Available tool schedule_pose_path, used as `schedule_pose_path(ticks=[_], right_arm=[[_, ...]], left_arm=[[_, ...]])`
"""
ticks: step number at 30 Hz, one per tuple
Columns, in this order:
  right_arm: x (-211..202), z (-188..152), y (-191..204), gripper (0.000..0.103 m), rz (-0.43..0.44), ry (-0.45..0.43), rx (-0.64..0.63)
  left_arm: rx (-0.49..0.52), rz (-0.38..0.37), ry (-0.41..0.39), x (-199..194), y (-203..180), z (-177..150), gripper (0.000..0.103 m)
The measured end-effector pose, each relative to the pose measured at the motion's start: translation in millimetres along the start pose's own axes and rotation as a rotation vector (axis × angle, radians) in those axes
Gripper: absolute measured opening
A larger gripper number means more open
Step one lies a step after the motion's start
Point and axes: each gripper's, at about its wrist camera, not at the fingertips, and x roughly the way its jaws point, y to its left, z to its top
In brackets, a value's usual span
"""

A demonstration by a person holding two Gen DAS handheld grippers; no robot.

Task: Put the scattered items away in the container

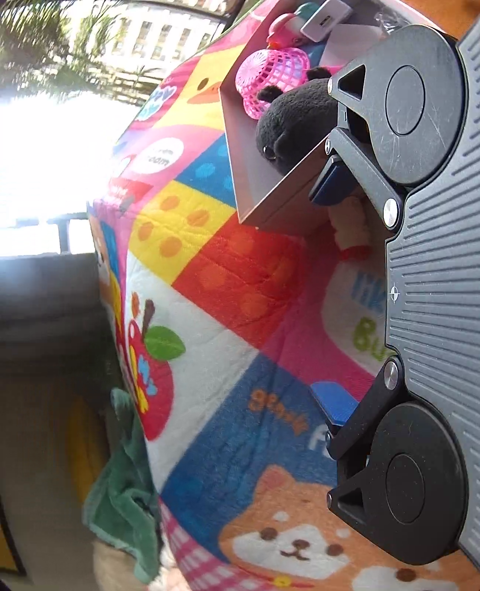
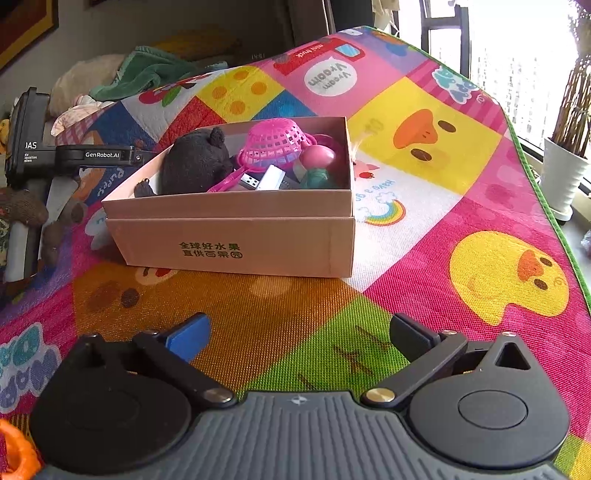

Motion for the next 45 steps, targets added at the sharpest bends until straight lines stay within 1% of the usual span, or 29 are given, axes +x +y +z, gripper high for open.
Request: schedule_pose_path(ticks=[1, 2, 3, 4, 5, 6, 9, 10, 11, 13, 16, 19, 20, 21, 22, 23, 25, 27, 28, 29, 31, 33, 35, 37, 39, 42, 43, 45], right_arm=[[0, 0, 0, 0.103, 0.005, 0.002, 0.002], [1, 0, -1, 0.103, 0.012, 0.007, 0.005], [2, 1, -2, 0.103, 0.020, 0.013, 0.008], [3, 1, -2, 0.103, 0.024, 0.019, 0.011], [4, 1, -2, 0.103, 0.025, 0.021, 0.012], [4, 1, -2, 0.103, 0.024, 0.021, 0.009], [4, 0, -1, 0.103, 0.020, 0.024, 0.004], [4, 0, -1, 0.103, 0.019, 0.024, 0.003], [4, 0, -1, 0.103, 0.018, 0.025, 0.002], [4, 0, 0, 0.103, 0.016, 0.026, -0.001], [4, 0, 0, 0.103, 0.014, 0.027, -0.003], [4, 0, 0, 0.103, 0.014, 0.028, -0.005], [5, 0, 1, 0.103, 0.013, 0.028, -0.006], [5, 0, 1, 0.103, 0.012, 0.029, -0.007], [5, 0, 1, 0.103, 0.011, 0.029, -0.008], [5, 0, 1, 0.103, 0.011, 0.029, -0.009], [5, 0, 1, 0.103, 0.013, 0.029, -0.007], [5, 0, 1, 0.103, 0.014, 0.029, -0.007], [5, 0, 1, 0.103, 0.014, 0.029, -0.007], [5, 0, 1, 0.103, 0.014, 0.029, -0.007], [5, 0, 0, 0.103, 0.016, 0.027, -0.003], [4, 0, 0, 0.103, 0.019, 0.025, 0.001], [4, 0, -1, 0.103, 0.022, 0.022, 0.005], [3, 0, -2, 0.103, 0.023, 0.019, 0.009], [3, 0, -2, 0.103, 0.021, 0.018, 0.012], [3, 0, -2, 0.103, 0.016, 0.018, 0.010], [3, 0, -1, 0.103, 0.014, 0.019, 0.008], [3, 0, -1, 0.103, 0.013, 0.021, 0.006]], left_arm=[[0.046, 0.005, -0.014, -2, -1, -1, 0.103], [0.086, 0.029, -0.022, -3, -2, -3, 0.103], [0.115, 0.044, -0.016, -3, -2, -4, 0.101], [0.133, 0.035, -0.002, -3, -1, -6, 0.092], [0.148, 0.015, 0.014, -2, 0, -8, 0.070], [0.166, -0.005, 0.027, -2, 0, -9, 0.062], [0.229, -0.066, 0.028, 1, -2, -13, 0.063], [0.245, -0.086, 0.029, 3, -4, -13, 0.065], [0.259, -0.099, 0.036, 7, -5, -13, 0.067], [0.295, -0.114, 0.063, 16, -9, -12, 0.067], [0.367, -0.162, 0.102, 26, -15, -14, 0.067], [0.421, -0.193, 0.102, 32, -21, -11, 0.069], [0.424, -0.201, 0.105, 35, -23, -9, 0.069], [0.429, -0.210, 0.108, 38, -24, -6, 0.065], [0.437, -0.215, 0.111, 40, -26, -5, 0.058], [0.438, -0.220, 0.114, 41, -28, -5, 0.052], [0.423, -0.224, 0.125, 39, -30, -6, 0.043], [0.391, -0.203, 0.136, 36, -31, -8, 0.039], [0.371, -0.188, 0.143, 33, -32, -9, 0.033], [0.351, -0.175, 0.151, 29, -32, -11, 0.030], [0.310, -0.148, 0.161, 16, -31, -17, 0.030], [0.263, -0.135, 0.165, -5, -29, -24, 0.029], [0.205, -0.136, 0.158, -33, -27, -33, 0.029], [0.137, -0.162, 0.146, -63, -28, -42, 0.029], [0.098, -0.203, 0.139, -94, -38, -53, 0.029], [0.077, -0.248, 0.128, -135, -64, -71, 0.029], [0.076, -0.252, 0.123, -145, -73, -77, 0.030], [0.068, -0.236, 0.119, -158, -88, -89, 0.031]])
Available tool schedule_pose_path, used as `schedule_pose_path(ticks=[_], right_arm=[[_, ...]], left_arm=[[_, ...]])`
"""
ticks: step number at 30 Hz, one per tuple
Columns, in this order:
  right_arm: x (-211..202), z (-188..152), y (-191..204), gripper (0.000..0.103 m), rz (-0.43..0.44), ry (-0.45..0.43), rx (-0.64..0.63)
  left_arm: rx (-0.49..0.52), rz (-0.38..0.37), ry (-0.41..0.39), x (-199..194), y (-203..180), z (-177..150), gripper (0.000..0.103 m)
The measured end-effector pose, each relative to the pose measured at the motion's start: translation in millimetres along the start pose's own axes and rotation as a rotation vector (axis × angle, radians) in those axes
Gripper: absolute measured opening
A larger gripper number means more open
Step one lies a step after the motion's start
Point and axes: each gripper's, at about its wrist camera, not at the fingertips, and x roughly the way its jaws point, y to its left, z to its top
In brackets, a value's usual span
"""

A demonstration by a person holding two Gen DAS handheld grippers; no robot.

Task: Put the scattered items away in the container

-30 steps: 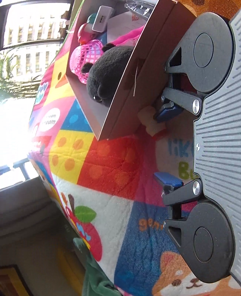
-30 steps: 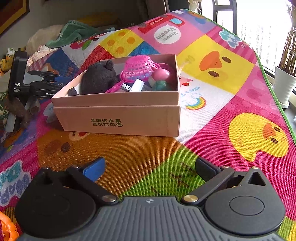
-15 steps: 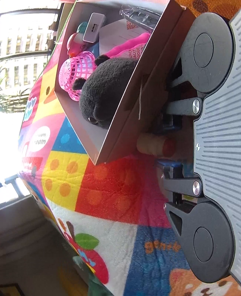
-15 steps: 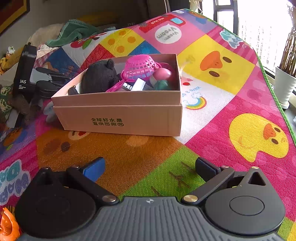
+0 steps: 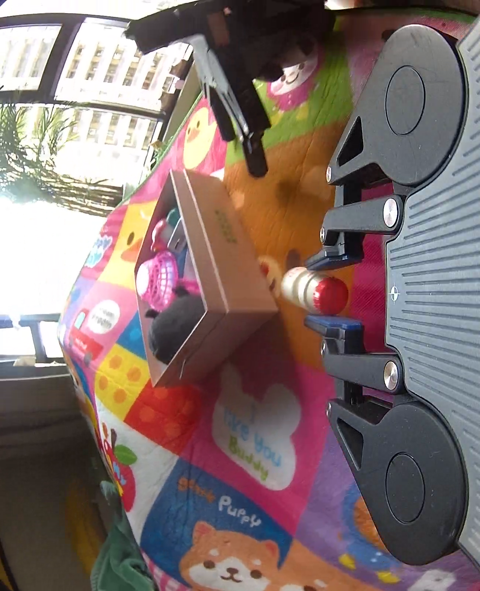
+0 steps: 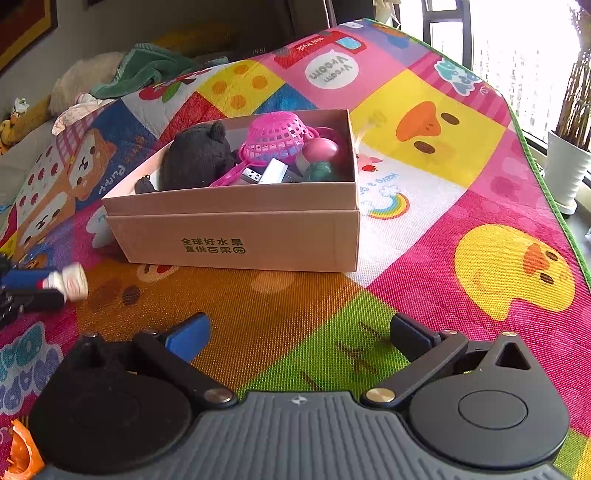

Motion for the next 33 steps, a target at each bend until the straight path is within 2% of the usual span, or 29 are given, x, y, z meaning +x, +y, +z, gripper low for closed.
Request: schedule_pose_path(ticks=[3, 5, 6, 8, 10, 12, 15, 18, 19, 21, 23, 24, 25, 30, 33], right_arm=[[-2, -1, 3, 0.103, -0.025, -0.004, -0.014], [-14, -4, 10, 0.103, -0.029, -0.031, -0.033], [-24, -7, 15, 0.103, 0.014, -0.039, -0.052], [-47, -15, 30, 0.103, 0.155, -0.037, -0.111], [-70, -26, 49, 0.103, 0.318, -0.008, -0.193], [-88, -40, 72, 0.103, 0.413, 0.003, -0.299], [-95, -56, 101, 0.102, 0.424, 0.026, -0.428], [-88, -59, 111, 0.080, 0.457, 0.124, -0.423], [-87, -60, 112, 0.077, 0.467, 0.143, -0.419], [-88, -65, 113, 0.075, 0.467, 0.150, -0.428], [-91, -69, 113, 0.064, 0.470, 0.145, -0.434], [-92, -69, 111, 0.052, 0.473, 0.142, -0.432], [-93, -69, 109, 0.042, 0.470, 0.135, -0.429], [-92, -57, 77, 0.039, 0.408, 0.094, -0.337], [-88, -47, 50, 0.039, 0.278, 0.061, -0.269]], left_arm=[[-0.064, 0.029, -0.004, -4, -15, -13, 0.036], [-0.112, 0.069, -0.012, -9, -16, -18, 0.067], [-0.148, 0.096, -0.020, -13, -14, -20, 0.073], [-0.232, 0.140, -0.035, -24, -5, -23, 0.089], [-0.327, 0.168, -0.051, -33, 6, -26, 0.096], [-0.424, 0.183, -0.063, -39, 16, -31, 0.097], [-0.480, 0.224, -0.053, -42, 17, -38, 0.101], [-0.470, 0.253, -0.037, -43, 7, -44, 0.103], [-0.469, 0.263, -0.036, -44, 5, -45, 0.103], [-0.474, 0.281, -0.040, -45, 0, -46, 0.103], [-0.479, 0.279, -0.055, -47, -3, -48, 0.103], [-0.480, 0.275, -0.066, -47, -4, -49, 0.103], [-0.480, 0.275, -0.076, -48, -5, -51, 0.103], [-0.489, 0.245, -0.084, -46, -4, -51, 0.103], [-0.489, 0.185, -0.084, -43, -9, -47, 0.103]])
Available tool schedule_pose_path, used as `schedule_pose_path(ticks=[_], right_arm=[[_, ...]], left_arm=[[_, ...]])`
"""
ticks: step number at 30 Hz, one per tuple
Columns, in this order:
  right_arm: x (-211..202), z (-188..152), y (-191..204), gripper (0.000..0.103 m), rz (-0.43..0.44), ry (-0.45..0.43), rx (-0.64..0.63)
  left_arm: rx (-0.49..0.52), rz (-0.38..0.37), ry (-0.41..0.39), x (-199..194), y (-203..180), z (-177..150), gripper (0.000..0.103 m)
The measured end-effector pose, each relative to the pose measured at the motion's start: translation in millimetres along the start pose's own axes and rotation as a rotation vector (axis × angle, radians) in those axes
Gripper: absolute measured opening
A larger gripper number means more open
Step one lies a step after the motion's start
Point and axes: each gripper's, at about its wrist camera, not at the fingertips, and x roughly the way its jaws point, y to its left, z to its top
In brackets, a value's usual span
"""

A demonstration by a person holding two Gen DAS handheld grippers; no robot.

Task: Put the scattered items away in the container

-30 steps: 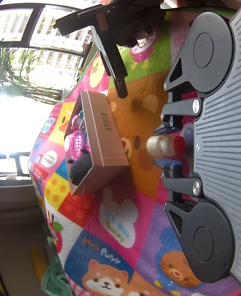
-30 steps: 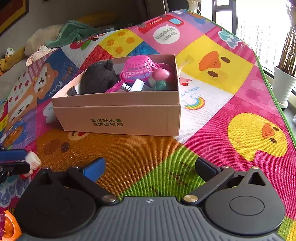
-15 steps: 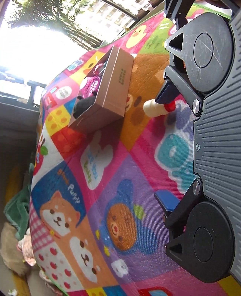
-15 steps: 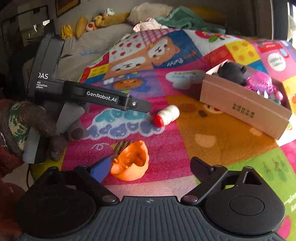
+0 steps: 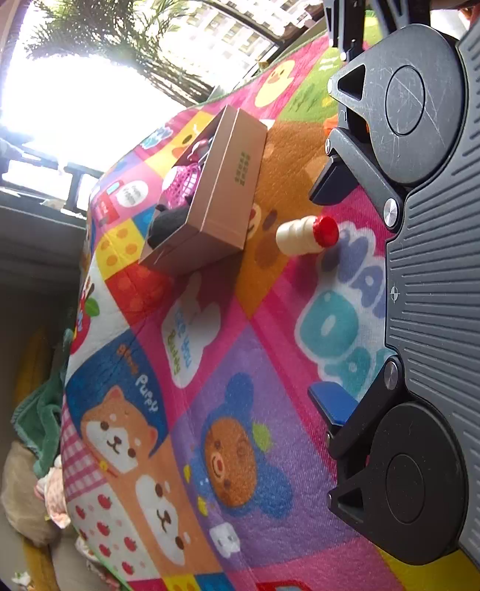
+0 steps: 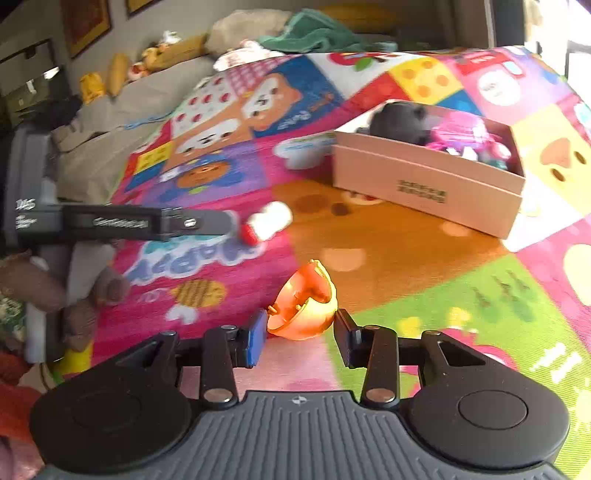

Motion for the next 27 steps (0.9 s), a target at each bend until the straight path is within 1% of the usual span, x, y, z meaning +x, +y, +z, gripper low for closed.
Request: schedule_pose_path(ticks=[2, 3, 4, 6, 7, 8, 10, 12, 14, 15, 16, 18, 24, 27], right_arm=[[-3, 0, -13, 0.039, -0.139, -0.033, -0.006], [-3, 0, -19, 0.039, -0.198, -0.044, -0.019], [-2, 0, -24, 0.039, -0.234, -0.049, -0.024], [0, -1, -33, 0.040, -0.262, -0.053, -0.004], [1, -3, -36, 0.049, -0.271, -0.055, 0.009], [3, -4, -37, 0.056, -0.279, -0.056, 0.018], [7, -10, -34, 0.081, -0.305, -0.069, 0.022], [12, -16, -29, 0.087, -0.320, -0.077, 0.010], [14, -20, -29, 0.091, -0.324, -0.081, 0.030], [15, -21, -32, 0.100, -0.324, -0.081, 0.054], [17, -21, -36, 0.103, -0.319, -0.075, 0.089], [19, -22, -43, 0.103, -0.299, -0.082, 0.153], [20, -35, -39, 0.103, -0.325, -0.154, 0.144], [19, -38, -39, 0.103, -0.328, -0.184, 0.145]], left_arm=[[0.039, -0.052, 0.006, 3, -14, 0, 0.103], [0.072, -0.063, 0.007, 5, -23, -1, 0.103], [0.103, -0.068, 0.009, 7, -31, -1, 0.103], [0.143, -0.071, 0.019, 14, -45, -4, 0.103], [0.154, -0.069, 0.031, 18, -49, -6, 0.103], [0.164, -0.064, 0.050, 23, -52, -7, 0.103], [0.170, -0.054, 0.082, 28, -54, -8, 0.103], [0.163, -0.049, 0.092, 30, -51, -8, 0.103], [0.170, -0.044, 0.093, 31, -52, -9, 0.103], [0.174, -0.040, 0.093, 31, -53, -10, 0.103], [0.179, -0.036, 0.093, 32, -55, -10, 0.103], [0.182, -0.035, 0.094, 32, -55, -10, 0.103], [0.150, -0.056, 0.084, 32, -51, -10, 0.103], [0.166, -0.040, 0.094, 33, -55, -10, 0.103]])
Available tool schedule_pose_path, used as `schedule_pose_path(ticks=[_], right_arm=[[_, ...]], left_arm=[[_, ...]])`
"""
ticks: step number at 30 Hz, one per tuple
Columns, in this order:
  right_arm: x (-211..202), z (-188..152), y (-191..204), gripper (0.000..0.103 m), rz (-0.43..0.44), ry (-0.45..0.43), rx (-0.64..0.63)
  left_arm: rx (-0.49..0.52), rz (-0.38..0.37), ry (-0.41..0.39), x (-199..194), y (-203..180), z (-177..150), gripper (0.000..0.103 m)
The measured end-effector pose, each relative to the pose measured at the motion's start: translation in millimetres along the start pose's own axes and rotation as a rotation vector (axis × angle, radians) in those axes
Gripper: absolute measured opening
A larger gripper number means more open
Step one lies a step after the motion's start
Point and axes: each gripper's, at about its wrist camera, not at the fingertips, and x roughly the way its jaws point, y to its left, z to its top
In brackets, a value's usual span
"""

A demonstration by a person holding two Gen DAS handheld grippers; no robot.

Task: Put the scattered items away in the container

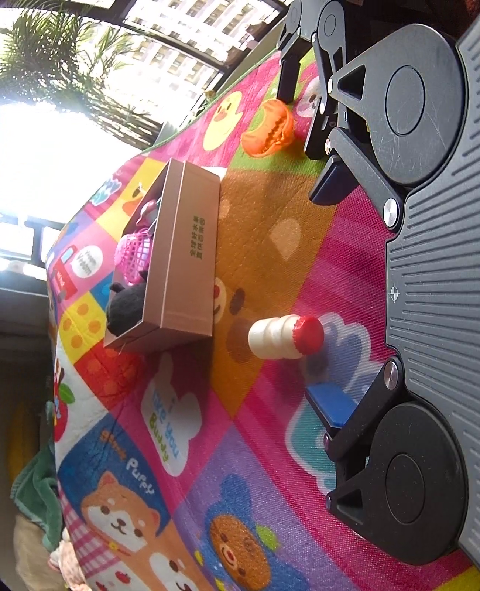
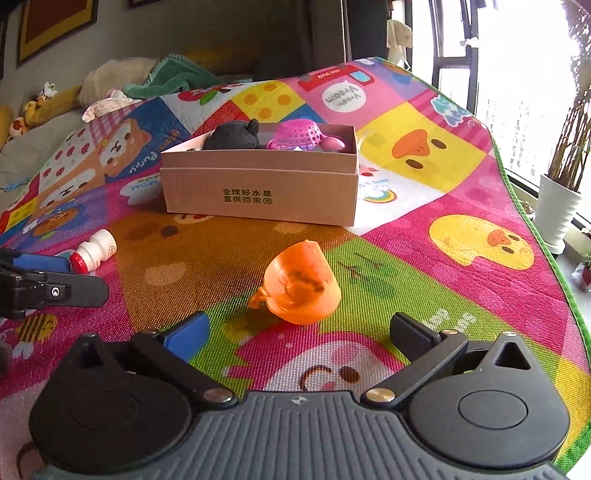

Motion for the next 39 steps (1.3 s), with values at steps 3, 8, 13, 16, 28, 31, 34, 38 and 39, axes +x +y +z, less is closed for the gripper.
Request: schedule_pose_path(ticks=[3, 8, 13, 16, 28, 31, 34, 38, 39], right_arm=[[-1, -1, 1, 0.103, -0.002, -0.011, 0.006], [-2, -2, -2, 0.103, 0.009, -0.027, 0.022], [-4, -4, -5, 0.103, 0.024, -0.043, 0.039], [-5, -5, -6, 0.103, 0.032, -0.050, 0.047], [-2, -2, -1, 0.103, 0.008, -0.024, 0.016], [-2, -2, -1, 0.103, 0.009, -0.019, 0.014], [-2, -2, -1, 0.103, 0.008, -0.016, 0.011], [-2, -3, -1, 0.103, 0.012, -0.017, 0.011], [-3, -3, -1, 0.103, 0.014, -0.017, 0.012]], left_arm=[[0.078, 0.054, 0.041, 5, -11, 1, 0.103], [0.134, 0.108, 0.077, 9, -22, 0, 0.103], [0.149, 0.097, 0.089, 9, -21, 3, 0.103], [0.214, 0.052, 0.104, 14, -23, 9, 0.103], [0.394, -0.161, 0.115, 34, -40, 13, 0.103], [0.363, -0.122, 0.116, 30, -38, 12, 0.103], [0.330, -0.079, 0.139, 28, -34, 15, 0.103], [0.230, 0.024, 0.135, 26, -10, 22, 0.103], [0.200, 0.067, 0.127, 27, -3, 23, 0.103]])
